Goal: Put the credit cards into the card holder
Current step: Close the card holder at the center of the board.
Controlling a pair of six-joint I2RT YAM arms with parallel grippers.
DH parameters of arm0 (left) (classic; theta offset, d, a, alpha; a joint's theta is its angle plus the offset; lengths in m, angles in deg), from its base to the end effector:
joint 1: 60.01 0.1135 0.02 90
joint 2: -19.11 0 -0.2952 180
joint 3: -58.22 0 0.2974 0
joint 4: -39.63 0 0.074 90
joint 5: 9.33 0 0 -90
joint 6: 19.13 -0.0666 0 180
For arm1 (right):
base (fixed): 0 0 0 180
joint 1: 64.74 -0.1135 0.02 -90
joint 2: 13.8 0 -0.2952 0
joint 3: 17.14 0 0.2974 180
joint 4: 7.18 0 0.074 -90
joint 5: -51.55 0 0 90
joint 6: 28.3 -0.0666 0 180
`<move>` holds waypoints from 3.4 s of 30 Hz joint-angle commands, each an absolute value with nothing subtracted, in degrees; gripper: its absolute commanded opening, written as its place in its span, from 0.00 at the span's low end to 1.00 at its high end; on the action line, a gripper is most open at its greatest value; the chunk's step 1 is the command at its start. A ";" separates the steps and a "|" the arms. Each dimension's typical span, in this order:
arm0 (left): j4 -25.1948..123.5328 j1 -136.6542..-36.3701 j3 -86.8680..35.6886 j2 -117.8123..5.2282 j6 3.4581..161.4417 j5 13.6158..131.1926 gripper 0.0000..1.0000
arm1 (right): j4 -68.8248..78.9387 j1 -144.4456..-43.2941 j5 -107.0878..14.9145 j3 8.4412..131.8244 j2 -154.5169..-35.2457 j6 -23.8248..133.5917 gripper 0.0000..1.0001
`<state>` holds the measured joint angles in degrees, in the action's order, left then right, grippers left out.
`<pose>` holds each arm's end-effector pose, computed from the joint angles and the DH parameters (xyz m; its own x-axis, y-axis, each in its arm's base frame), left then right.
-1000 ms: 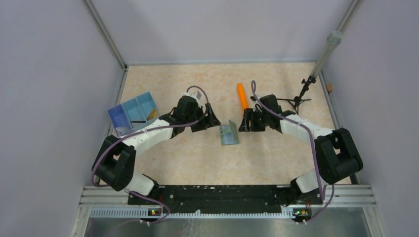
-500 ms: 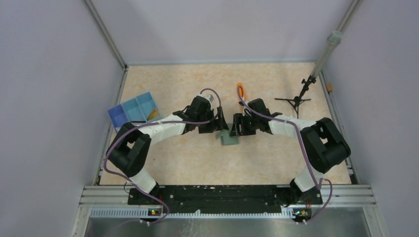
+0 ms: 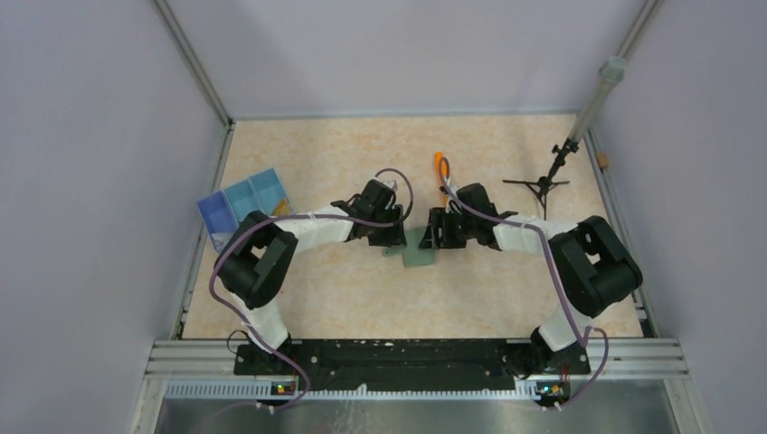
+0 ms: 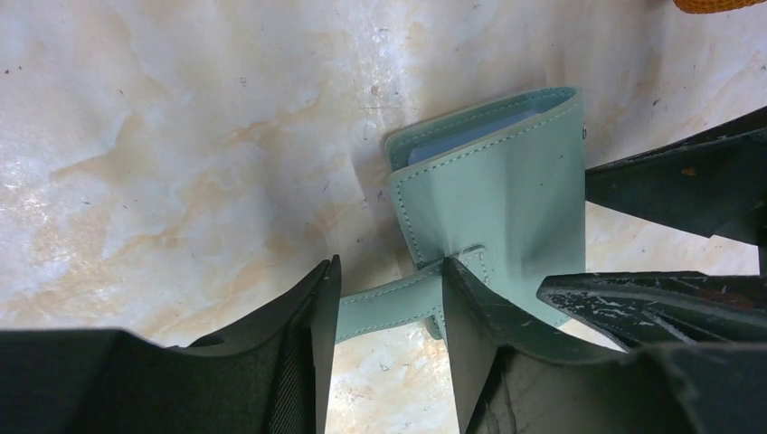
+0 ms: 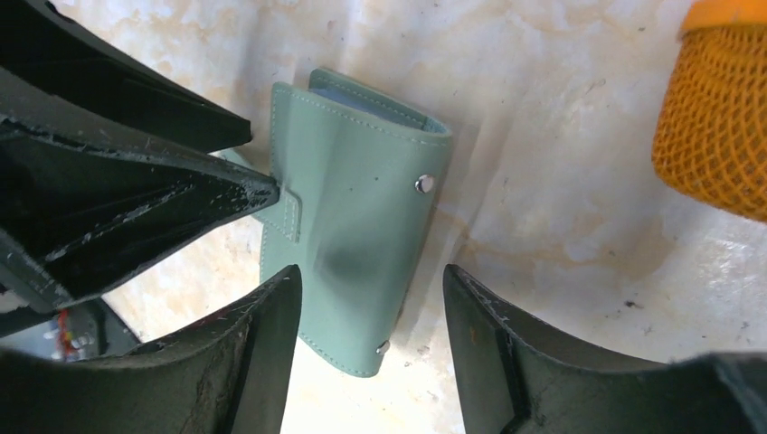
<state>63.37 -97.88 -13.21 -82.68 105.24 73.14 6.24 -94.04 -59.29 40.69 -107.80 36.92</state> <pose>0.3254 -0.2641 0.1387 -0.9056 -0.0047 -0.4241 0.1914 0.8878 -0.4186 0.3102 0.2012 0.1287 -0.8789 -0.0440 -0.4750 -0.3195 0.7937 0.5176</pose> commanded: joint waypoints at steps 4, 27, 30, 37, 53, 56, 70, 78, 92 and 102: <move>63.40 -98.11 -13.46 -84.77 102.70 75.37 0.47 | -4.56 -91.12 -68.81 31.58 -106.78 29.92 0.53; 66.50 -98.22 -15.28 -65.73 112.47 84.83 0.77 | -2.45 -93.43 -57.92 35.29 -94.08 33.00 0.00; 64.09 -99.07 -16.12 -62.04 115.52 82.88 0.81 | 2.76 -96.01 -51.16 38.68 -91.08 36.93 0.00; 58.75 -101.66 -18.46 -61.48 120.78 80.94 0.86 | 8.49 -105.35 -34.65 43.21 -87.07 41.95 0.00; 53.85 -103.90 -11.92 -63.01 125.05 87.45 0.83 | 9.37 -117.53 -21.03 46.12 -86.03 44.16 0.00; 53.01 -104.02 -11.18 -63.59 125.27 87.76 0.80 | 9.26 -118.87 -20.53 46.70 -86.76 44.14 0.00; 51.83 -104.76 -8.89 -64.41 125.54 89.28 0.12 | 12.58 -124.51 -12.43 49.95 -90.78 45.59 0.09; 53.29 -104.50 -6.30 -60.56 122.33 93.73 0.00 | 18.98 -124.36 -9.08 48.79 -85.35 45.90 0.68; 33.07 -98.70 10.30 -41.60 114.32 69.37 0.00 | 0.87 -97.35 -67.61 35.48 -76.12 38.33 0.83; 26.60 -97.97 13.22 -35.74 117.49 59.08 0.00 | -6.38 -96.03 -79.17 33.89 -80.63 35.02 0.58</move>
<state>34.45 -98.30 12.65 -37.53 116.15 64.92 -0.49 -96.45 -72.36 33.41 -79.58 36.40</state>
